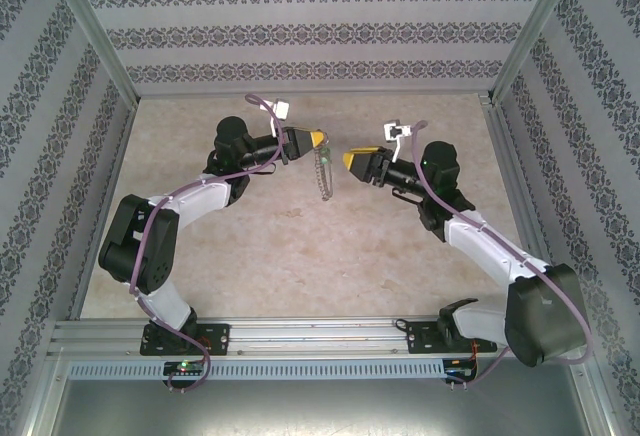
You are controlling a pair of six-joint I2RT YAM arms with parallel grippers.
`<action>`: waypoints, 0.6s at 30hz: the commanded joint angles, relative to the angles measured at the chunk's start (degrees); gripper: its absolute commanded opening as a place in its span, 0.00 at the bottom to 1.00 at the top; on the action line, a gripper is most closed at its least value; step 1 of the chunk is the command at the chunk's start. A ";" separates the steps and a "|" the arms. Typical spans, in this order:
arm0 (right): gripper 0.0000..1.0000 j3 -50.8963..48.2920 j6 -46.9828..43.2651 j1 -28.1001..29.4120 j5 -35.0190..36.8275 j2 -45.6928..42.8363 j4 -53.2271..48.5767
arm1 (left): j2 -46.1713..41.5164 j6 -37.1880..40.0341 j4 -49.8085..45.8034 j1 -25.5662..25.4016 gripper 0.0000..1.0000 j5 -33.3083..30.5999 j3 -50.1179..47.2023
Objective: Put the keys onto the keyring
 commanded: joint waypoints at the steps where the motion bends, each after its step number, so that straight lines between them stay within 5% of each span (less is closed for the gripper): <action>1: 0.48 -0.50 1.83 -0.38 6.41 -1.05 0.60 | -1.69 -0.50 5.69 -0.56 0.00 -1.27 -0.58; 18: 0.49 -1.30 8.84 -0.81 12.95 1.62 5.83 | -3.34 0.69 6.72 -0.59 0.00 -6.09 -3.45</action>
